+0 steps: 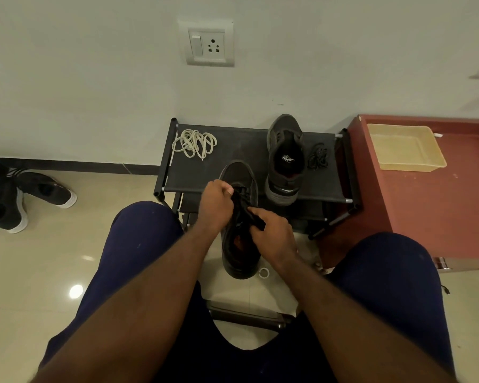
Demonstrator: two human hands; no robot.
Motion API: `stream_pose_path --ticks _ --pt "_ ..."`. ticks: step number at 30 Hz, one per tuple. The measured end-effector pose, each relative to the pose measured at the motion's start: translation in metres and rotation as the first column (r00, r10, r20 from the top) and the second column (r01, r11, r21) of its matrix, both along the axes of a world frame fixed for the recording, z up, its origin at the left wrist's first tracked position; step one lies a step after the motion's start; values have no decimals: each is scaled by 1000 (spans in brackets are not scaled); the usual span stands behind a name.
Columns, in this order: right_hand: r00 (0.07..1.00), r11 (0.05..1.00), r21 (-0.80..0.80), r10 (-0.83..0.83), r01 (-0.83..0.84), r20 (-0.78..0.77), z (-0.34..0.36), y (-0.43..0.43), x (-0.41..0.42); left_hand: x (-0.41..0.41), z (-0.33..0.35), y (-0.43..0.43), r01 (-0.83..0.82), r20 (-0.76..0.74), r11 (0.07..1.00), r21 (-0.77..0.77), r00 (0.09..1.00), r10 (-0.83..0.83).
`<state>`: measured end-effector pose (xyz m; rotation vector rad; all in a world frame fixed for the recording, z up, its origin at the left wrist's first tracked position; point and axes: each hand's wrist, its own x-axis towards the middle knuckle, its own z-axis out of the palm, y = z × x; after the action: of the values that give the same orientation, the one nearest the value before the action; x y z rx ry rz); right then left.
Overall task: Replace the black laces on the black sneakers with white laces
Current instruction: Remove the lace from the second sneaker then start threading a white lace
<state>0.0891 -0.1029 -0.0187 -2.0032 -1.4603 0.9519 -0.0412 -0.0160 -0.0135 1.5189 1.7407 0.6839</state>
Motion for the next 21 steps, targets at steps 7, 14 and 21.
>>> stream_pose_path --ticks 7,14,21 --pt "1000 1000 6 -3 3 7 0 1 -1 -20 18 6 -69 -137 940 334 983 121" --pt "997 998 -11 57 -56 46 2 0 -1 1 -5 -9 490 -510 870 -43 738 -442" --pt "998 999 -1 35 -35 55 1 1 -2 -2 -4 -4 275 -276 959 74 929 -245"
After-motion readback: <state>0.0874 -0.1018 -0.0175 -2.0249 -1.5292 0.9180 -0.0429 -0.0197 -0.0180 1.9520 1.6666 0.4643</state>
